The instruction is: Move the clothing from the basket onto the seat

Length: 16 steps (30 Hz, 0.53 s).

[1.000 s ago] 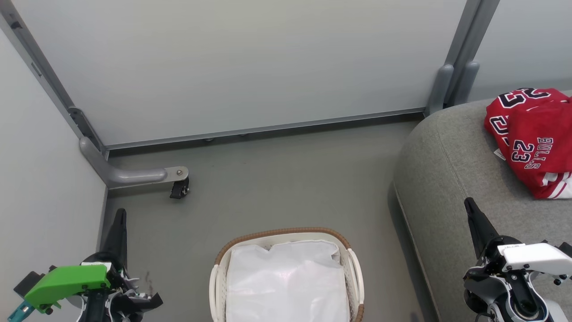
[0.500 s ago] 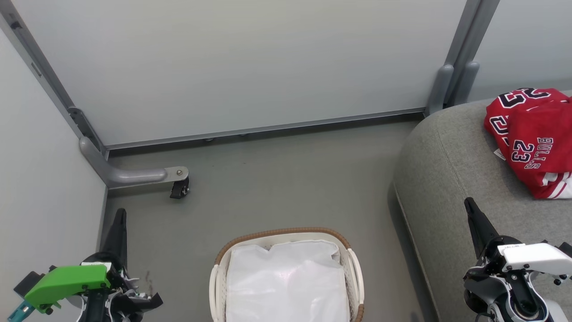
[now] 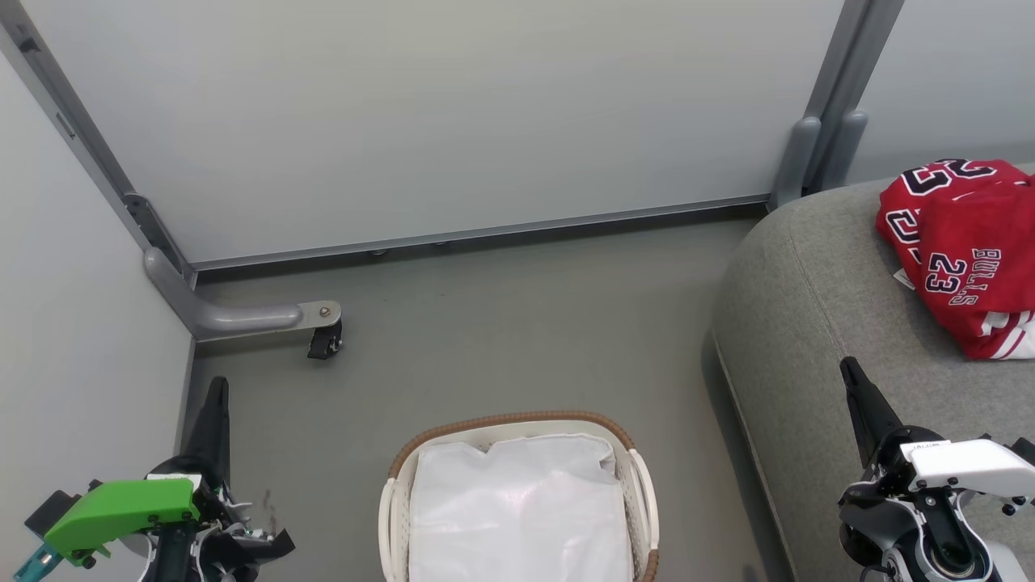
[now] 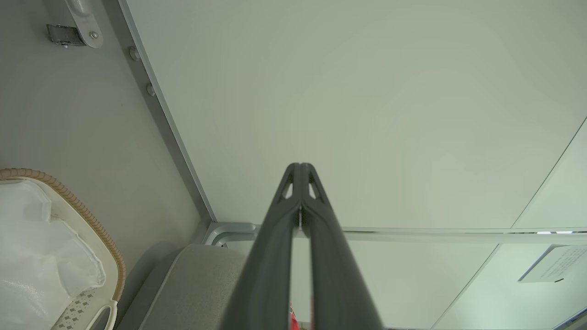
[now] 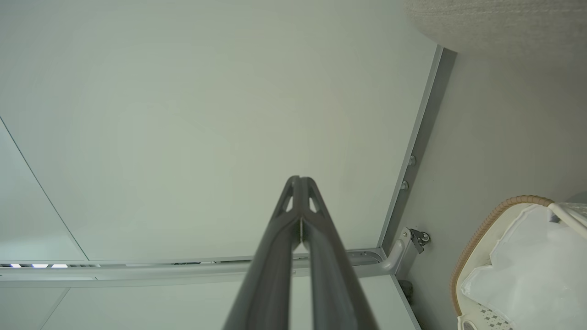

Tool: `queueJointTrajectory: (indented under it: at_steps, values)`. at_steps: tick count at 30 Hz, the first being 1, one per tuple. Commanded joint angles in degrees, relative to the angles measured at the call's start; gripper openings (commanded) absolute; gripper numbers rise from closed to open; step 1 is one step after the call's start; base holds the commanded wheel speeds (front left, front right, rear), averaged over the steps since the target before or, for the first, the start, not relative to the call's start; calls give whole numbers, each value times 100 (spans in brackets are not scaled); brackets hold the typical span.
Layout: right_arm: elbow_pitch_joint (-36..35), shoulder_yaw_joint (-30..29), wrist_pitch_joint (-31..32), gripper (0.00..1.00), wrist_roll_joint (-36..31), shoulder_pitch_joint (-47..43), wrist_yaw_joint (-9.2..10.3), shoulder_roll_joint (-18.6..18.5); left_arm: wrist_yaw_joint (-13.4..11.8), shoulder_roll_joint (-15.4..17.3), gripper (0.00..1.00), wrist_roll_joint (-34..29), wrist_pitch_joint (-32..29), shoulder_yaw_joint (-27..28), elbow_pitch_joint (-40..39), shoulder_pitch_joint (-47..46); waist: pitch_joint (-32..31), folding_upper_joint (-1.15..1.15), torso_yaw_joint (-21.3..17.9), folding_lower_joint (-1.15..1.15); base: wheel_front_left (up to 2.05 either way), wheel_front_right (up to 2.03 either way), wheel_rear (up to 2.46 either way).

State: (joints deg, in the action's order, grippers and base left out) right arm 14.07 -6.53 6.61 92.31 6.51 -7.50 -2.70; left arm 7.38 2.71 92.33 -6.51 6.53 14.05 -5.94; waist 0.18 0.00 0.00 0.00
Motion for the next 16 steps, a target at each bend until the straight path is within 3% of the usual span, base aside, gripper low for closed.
queueJointTrajectory:
  at_steps: [1,16]
  values:
    - [-19,-10,8,0,19,-58,2,-34,23,31,0,17,-25,14,-7,-57,0,0,0,0,0,0,0]
    - [-19,-10,8,0,20,-58,2,-34,22,31,0,18,-24,13,-8,-57,0,0,0,0,0,0,0]
